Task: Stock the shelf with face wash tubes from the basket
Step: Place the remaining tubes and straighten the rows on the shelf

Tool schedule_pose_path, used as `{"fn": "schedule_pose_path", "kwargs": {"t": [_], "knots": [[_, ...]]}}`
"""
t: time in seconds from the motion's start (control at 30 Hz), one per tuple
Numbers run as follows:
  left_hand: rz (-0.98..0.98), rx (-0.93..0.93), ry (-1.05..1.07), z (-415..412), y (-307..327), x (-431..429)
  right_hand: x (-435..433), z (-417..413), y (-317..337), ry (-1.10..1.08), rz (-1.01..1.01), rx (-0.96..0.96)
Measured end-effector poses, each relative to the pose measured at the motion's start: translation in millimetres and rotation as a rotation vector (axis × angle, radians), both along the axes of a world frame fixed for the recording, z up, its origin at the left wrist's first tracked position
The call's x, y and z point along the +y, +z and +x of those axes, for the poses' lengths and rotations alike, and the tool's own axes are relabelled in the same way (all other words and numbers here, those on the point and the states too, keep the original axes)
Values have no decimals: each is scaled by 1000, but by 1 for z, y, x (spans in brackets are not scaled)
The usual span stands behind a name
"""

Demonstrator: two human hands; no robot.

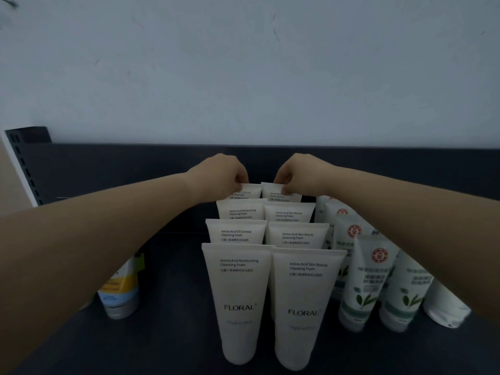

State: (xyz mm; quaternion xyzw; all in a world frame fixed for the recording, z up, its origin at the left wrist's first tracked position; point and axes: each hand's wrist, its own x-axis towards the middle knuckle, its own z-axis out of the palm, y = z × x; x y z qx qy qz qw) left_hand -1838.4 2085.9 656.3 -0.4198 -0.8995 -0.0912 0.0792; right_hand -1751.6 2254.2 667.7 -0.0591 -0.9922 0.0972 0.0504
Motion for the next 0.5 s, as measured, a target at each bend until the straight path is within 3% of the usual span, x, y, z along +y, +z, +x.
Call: {"fn": "schedule_pose_path", "kwargs": {"t": [0.5], "knots": [[1,45,15,-4,0,1,6,-4,-1,33,45,27]]}}
